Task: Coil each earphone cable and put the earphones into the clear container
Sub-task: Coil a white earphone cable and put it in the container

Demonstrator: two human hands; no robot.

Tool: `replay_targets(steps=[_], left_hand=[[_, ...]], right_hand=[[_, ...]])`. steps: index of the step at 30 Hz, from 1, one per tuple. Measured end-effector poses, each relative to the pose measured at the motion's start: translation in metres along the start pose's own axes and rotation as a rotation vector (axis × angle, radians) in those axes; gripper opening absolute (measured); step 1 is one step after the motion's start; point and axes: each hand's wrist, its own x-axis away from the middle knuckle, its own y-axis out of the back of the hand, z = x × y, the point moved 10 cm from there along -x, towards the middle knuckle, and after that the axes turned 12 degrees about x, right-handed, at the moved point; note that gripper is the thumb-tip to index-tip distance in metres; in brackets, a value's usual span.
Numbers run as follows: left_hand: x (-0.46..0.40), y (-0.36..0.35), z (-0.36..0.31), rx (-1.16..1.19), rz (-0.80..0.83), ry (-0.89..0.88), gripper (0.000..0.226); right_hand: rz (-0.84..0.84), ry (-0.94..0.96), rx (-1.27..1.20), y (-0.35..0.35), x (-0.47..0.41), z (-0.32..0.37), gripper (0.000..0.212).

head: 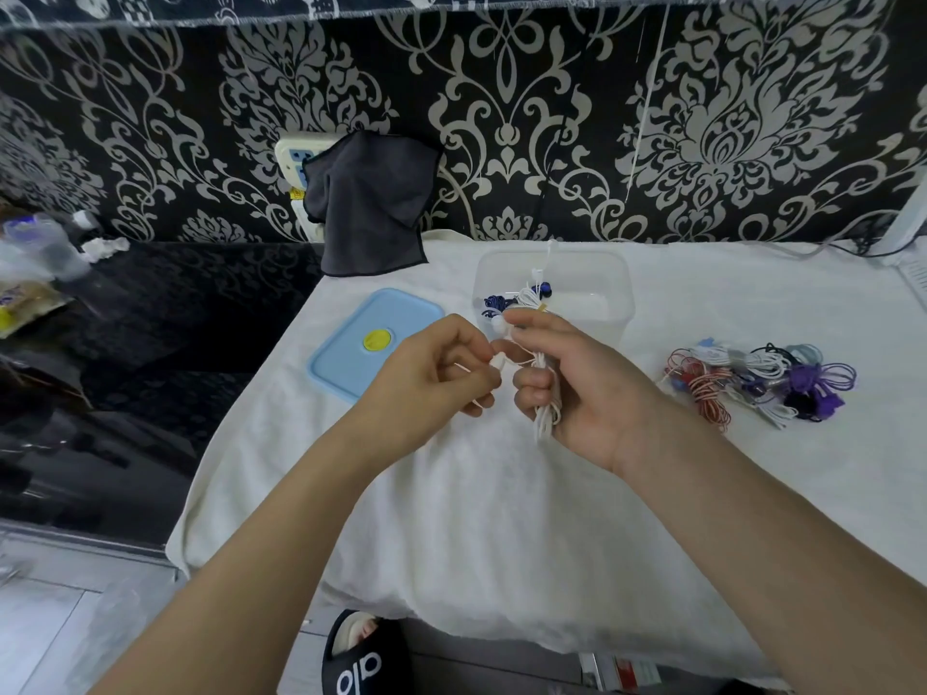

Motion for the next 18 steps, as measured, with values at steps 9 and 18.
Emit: replay_targets(steps=[9,18], left_hand=[[-0.003,0.016,-0.001,-0.070,-0.106,-0.034,0.009],[-0.008,0.022,0.015,-0.578,-0.047,-0.095,0.020]], right_hand=[[-0.138,0.137,0.571,0.011,0.001,0.006,0.009],[-0.131,0.159,0.525,0.015,-0.001,0.011,0.005]])
